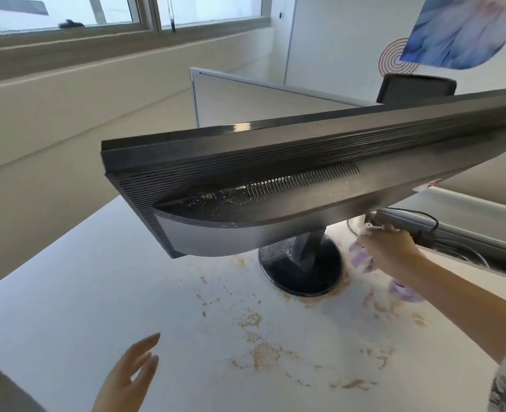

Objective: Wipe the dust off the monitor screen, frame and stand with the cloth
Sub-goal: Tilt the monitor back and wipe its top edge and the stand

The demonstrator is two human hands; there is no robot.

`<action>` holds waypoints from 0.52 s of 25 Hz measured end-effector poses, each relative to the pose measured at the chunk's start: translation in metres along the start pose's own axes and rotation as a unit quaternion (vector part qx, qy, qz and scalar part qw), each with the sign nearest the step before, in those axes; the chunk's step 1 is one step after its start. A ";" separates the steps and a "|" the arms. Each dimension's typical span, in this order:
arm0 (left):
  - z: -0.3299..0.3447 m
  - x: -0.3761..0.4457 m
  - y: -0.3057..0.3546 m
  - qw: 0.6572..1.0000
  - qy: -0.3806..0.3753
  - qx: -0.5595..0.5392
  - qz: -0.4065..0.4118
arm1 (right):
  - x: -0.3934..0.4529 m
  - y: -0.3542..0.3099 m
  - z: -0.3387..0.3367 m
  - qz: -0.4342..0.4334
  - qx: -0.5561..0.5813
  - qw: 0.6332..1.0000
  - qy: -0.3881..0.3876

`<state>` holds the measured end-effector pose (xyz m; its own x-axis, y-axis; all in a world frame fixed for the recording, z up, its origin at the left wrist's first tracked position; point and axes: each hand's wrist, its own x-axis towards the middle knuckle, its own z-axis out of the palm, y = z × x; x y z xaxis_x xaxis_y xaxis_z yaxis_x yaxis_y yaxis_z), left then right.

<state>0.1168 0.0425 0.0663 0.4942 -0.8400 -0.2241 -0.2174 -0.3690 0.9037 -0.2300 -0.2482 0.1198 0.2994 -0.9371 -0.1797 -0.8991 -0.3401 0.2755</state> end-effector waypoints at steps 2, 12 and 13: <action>-0.022 0.016 0.004 1.000 -0.003 -0.015 0.026 | -0.042 0.009 -0.001 0.037 0.012 0.999 0.005; -0.040 0.077 0.069 0.964 -0.033 0.058 0.258 | -0.213 0.054 0.093 0.282 0.273 0.911 -0.126; -0.038 0.079 0.068 0.961 -0.035 0.068 0.266 | -0.226 0.052 0.106 0.258 0.224 0.928 -0.148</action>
<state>0.1736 -0.0336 0.1238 0.2250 -0.9473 0.2282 -0.5341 0.0760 0.8420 -0.3779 -0.0458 0.0743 -0.2489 -0.8809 -0.4027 -0.9608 0.2770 -0.0119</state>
